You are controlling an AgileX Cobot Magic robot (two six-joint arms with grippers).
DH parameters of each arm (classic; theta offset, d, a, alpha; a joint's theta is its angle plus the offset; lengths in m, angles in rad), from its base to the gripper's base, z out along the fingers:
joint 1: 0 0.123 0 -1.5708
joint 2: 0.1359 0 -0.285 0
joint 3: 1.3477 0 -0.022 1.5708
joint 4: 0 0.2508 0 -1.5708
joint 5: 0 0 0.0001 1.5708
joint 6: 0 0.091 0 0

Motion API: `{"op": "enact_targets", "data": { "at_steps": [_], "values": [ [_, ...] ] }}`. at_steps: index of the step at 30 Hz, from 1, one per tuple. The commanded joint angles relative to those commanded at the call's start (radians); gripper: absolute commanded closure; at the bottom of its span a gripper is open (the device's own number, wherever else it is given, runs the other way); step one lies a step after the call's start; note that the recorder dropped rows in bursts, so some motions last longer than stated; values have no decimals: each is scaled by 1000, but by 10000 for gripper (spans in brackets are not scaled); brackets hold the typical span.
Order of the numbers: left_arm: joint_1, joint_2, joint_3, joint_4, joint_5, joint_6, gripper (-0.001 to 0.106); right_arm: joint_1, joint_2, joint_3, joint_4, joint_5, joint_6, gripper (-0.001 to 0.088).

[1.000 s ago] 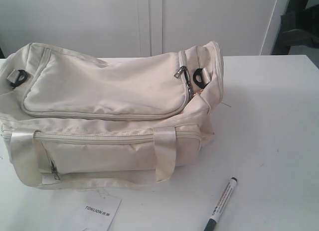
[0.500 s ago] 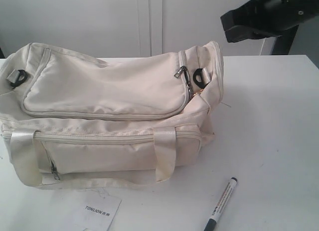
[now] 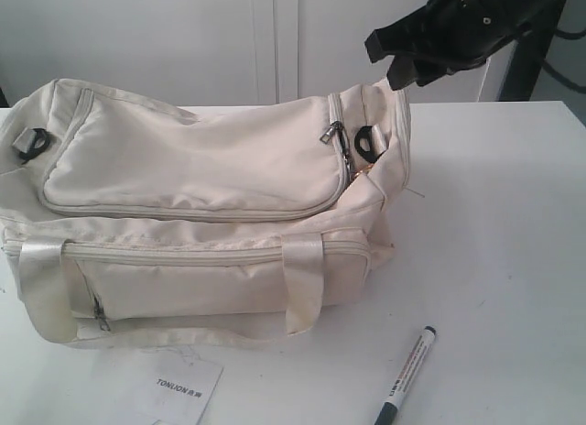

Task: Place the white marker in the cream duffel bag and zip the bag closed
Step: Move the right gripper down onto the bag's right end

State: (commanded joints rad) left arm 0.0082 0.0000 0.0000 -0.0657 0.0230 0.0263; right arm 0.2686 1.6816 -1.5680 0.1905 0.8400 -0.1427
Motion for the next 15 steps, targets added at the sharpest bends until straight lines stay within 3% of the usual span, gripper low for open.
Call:
{"op": "enact_targets", "data": {
  "at_steps": [4,15],
  "values": [
    [0,0,0,0,0,0,1053,0,27,0,-29,-24,51,265],
    [0,0,0,0,0,-4,1053,0,114,0,-33,-52,52,267]
  ]
}}
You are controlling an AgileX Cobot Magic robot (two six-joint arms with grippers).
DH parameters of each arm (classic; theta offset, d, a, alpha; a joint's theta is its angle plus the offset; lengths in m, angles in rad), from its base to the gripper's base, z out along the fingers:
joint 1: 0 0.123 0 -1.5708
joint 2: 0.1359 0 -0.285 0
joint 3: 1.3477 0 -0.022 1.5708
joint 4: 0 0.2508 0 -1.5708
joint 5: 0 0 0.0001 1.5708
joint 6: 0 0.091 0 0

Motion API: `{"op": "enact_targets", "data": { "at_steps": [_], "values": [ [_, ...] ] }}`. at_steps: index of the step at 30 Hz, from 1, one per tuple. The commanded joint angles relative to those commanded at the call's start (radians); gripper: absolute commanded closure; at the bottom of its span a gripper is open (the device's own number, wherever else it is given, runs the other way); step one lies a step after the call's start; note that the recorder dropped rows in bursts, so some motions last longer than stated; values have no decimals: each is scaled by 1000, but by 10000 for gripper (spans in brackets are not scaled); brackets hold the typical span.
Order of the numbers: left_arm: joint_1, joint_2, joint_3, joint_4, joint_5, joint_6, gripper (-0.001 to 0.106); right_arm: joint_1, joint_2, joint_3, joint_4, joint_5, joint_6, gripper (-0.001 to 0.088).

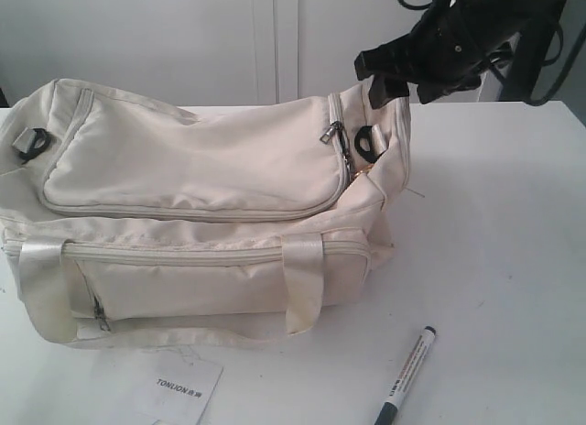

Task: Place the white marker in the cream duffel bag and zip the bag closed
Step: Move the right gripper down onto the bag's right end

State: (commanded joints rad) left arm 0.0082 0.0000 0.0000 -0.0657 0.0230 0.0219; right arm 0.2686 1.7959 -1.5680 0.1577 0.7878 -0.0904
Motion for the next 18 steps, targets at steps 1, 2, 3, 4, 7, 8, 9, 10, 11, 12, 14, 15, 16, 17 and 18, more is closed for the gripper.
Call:
{"op": "enact_targets", "data": {
  "at_steps": [1,2,3,4,7,8,9,10,11,12,14,15,16,17,18],
  "values": [
    [0,0,0,0,0,0,1053,0,6,0,0,-6,0,274],
    [0,0,0,0,0,0,1053,0,12,0,2,-8,0,284],
    [0,0,0,0,0,-2,1053,0,18,-2,2,-8,0,298],
    [0,0,0,0,0,-2,1053,0,23,-4,2,-8,5,318],
    [0,0,0,0,0,-2,1053,0,27,-6,2,-13,10,482],
    [0,0,0,0,0,-2,1053,0,27,-6,2,-16,10,565],
    [0,0,0,0,0,-2,1053,0,27,-6,2,-18,10,660],
    [0,0,0,0,0,-2,1053,0,27,-6,2,-24,10,805],
    [0,0,0,0,0,-2,1053,0,27,-6,2,-24,10,867],
    [0,0,0,0,0,-2,1053,0,27,-6,5,-27,8,865],
    [0,0,0,0,0,-2,1053,0,27,-6,9,-31,8,868],
    [0,0,0,0,0,-2,1053,0,27,-6,17,-31,8,868],
    [0,0,0,0,0,-2,1053,0,27,-6,24,-31,8,868],
    [0,0,0,0,0,-2,1053,0,27,-6,26,-31,8,868],
    [0,0,0,-8,0,-8,1053,0,27,-6,26,-31,8,868]
  ]
}}
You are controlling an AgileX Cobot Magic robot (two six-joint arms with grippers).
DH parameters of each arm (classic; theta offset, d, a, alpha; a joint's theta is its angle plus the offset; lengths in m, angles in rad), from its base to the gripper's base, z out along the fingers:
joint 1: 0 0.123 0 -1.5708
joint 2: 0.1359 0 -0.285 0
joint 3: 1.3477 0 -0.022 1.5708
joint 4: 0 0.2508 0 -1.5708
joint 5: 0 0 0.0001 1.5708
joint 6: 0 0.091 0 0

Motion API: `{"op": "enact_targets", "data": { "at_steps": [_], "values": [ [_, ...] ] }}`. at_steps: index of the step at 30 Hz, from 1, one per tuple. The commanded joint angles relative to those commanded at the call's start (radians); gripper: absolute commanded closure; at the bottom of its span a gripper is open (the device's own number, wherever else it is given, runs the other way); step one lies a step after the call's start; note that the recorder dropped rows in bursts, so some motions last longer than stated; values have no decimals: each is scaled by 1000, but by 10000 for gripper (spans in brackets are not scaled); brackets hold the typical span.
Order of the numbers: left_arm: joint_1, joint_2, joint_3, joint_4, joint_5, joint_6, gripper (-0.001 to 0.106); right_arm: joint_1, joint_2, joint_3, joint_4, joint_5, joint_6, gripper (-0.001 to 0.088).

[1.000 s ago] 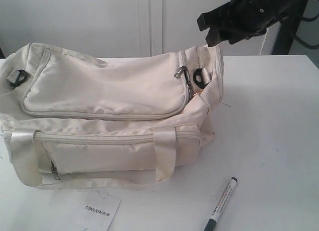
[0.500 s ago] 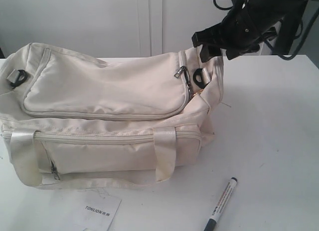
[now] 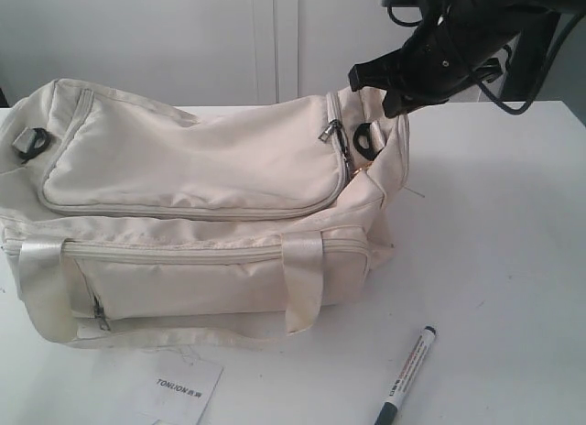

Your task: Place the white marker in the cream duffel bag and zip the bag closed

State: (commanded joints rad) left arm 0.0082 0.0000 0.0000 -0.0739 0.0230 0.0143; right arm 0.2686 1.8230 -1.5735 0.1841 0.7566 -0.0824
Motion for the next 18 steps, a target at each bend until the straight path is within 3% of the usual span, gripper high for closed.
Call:
{"op": "enact_targets", "data": {
  "at_steps": [4,14,18],
  "values": [
    [0,0,0,-32,-15,-45,1053,0,0,0,0,-13,0,868],
    [0,0,0,-32,-23,-345,1053,0,0,0,0,-19,0,868],
    [0,0,0,-32,-91,-474,1053,0,0,0,0,-28,0,868]
  ]
}}
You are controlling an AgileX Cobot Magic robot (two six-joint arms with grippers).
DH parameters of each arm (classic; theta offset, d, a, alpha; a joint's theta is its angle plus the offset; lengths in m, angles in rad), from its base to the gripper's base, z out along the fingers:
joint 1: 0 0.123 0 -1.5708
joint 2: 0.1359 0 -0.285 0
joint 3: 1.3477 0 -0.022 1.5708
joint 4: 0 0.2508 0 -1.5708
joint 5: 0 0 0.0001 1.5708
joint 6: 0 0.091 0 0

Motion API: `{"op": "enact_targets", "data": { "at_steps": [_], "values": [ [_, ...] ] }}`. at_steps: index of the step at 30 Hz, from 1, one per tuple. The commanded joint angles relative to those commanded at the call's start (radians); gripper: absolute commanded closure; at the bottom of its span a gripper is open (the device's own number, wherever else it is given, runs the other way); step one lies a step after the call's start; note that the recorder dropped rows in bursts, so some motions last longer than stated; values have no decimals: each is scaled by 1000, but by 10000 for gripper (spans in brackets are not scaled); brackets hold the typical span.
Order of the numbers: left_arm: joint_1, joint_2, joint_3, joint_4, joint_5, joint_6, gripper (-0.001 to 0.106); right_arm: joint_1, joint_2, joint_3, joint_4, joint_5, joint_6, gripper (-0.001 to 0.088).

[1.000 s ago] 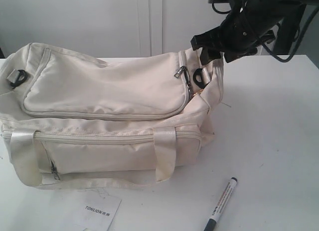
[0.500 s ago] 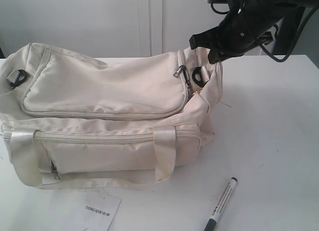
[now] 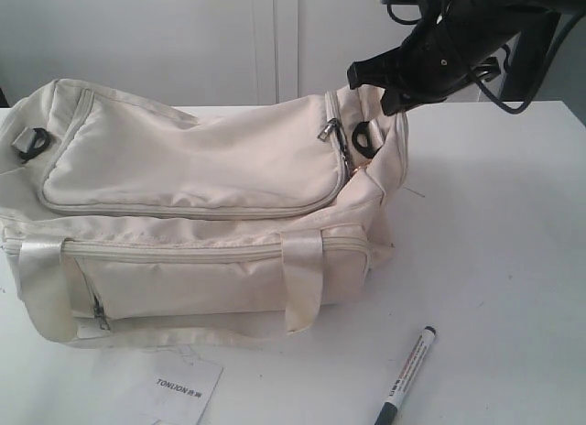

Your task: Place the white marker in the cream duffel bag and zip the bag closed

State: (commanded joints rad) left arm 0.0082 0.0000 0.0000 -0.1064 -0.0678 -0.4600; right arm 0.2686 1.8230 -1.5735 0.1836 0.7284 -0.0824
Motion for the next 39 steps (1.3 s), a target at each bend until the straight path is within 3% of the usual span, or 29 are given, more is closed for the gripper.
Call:
{"op": "enact_targets", "data": {
  "at_steps": [4,10,13,16,24,29,35,39],
  "values": [
    [0,0,0,0,-107,-25,1053,0,0,0,0,0,0,868],
    [0,0,-11,8,11,-32,1053,0,0,0,0,0,0,868],
    [0,0,-23,18,5,-30,1053,0,0,0,0,2,0,868],
    [0,0,-72,18,58,36,1053,0,0,0,0,0,0,868],
    [0,152,-256,18,198,203,1053,0,0,0,0,0,0,868],
    [0,255,-332,18,276,245,1053,0,0,0,0,0,0,868],
    [0,375,-418,18,349,381,1053,0,0,0,0,0,0,868],
    [-30,445,-469,18,386,418,1053,0,0,0,0,0,0,868]
  ]
}}
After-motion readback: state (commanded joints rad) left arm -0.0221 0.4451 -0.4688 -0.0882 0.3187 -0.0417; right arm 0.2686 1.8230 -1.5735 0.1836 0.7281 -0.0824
